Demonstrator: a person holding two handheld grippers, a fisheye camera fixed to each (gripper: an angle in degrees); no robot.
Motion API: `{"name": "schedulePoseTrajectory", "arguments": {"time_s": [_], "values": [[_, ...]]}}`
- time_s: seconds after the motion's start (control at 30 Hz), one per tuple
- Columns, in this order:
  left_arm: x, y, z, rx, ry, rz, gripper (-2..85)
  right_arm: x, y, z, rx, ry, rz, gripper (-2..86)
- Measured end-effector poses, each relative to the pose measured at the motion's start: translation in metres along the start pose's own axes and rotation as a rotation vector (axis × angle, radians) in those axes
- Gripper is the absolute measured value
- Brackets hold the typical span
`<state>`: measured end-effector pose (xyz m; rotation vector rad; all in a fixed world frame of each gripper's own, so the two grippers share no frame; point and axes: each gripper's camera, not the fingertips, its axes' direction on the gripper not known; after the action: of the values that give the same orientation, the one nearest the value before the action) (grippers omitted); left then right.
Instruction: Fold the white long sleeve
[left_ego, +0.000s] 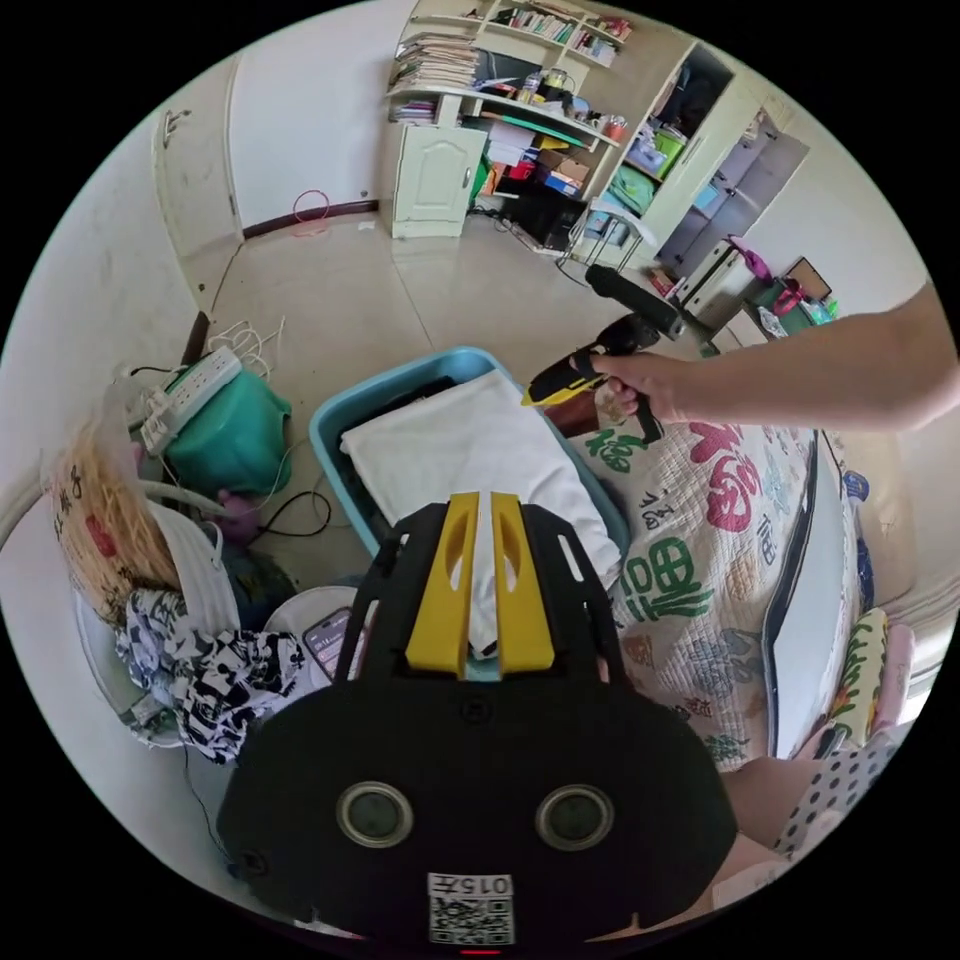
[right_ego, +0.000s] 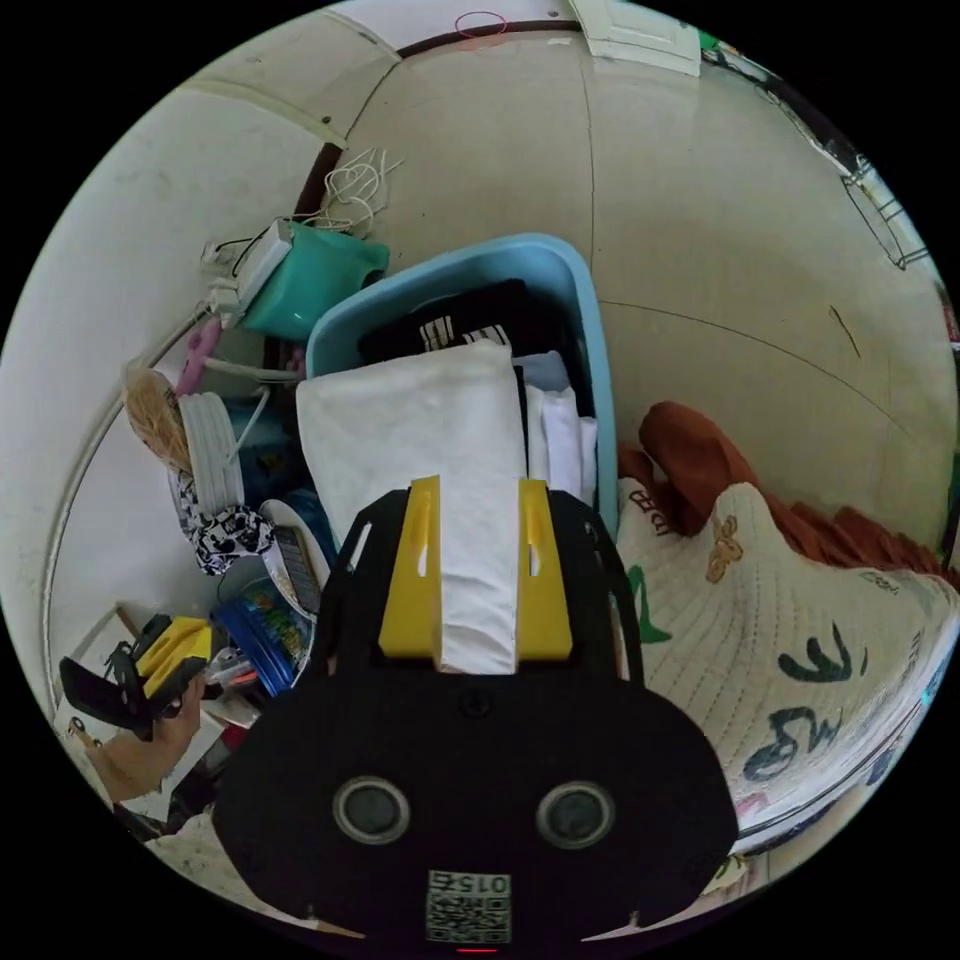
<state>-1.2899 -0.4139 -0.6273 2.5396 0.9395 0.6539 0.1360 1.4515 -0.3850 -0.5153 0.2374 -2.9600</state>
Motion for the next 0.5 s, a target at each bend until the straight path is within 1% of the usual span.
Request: {"name": "schedulePoseTrajectory", "arguments": {"time_s": [0.07, 0.13, 0.17, 0.27, 0.37, 0.43, 0.5], "values": [[-0.011, 0.008, 0.011, -0.024, 0.009, -0.044, 0.7, 0.002, -0.018, 0.006, 0.008, 0.022, 0.014, 11.1], [-0.02, 0.012, 0.025, -0.046, 0.076, -0.093, 1.0, 0.003, -0.035, 0.02, -0.043, 0.005, 0.017, 10.1], [-0.021, 0.012, 0.028, -0.048, 0.09, -0.102, 1.1, 0.004, -0.037, 0.02, -0.039, 0.01, 0.021, 9.7], [-0.017, 0.01, 0.047, -0.063, 0.133, -0.092, 1.3, 0.006, -0.033, 0.013, 0.003, -0.006, 0.031, 5.4], [-0.016, 0.009, 0.068, -0.079, 0.159, -0.097, 1.6, 0.014, -0.009, -0.011, 0.088, -0.162, 0.022, 2.4], [-0.02, 0.009, 0.083, -0.089, 0.157, -0.118, 2.0, 0.021, 0.026, -0.035, 0.146, -0.334, 0.021, 0.9], [-0.022, 0.009, 0.092, -0.097, 0.161, -0.126, 2.5, 0.019, 0.058, -0.052, 0.17, -0.401, 0.003, 0.3]]}}
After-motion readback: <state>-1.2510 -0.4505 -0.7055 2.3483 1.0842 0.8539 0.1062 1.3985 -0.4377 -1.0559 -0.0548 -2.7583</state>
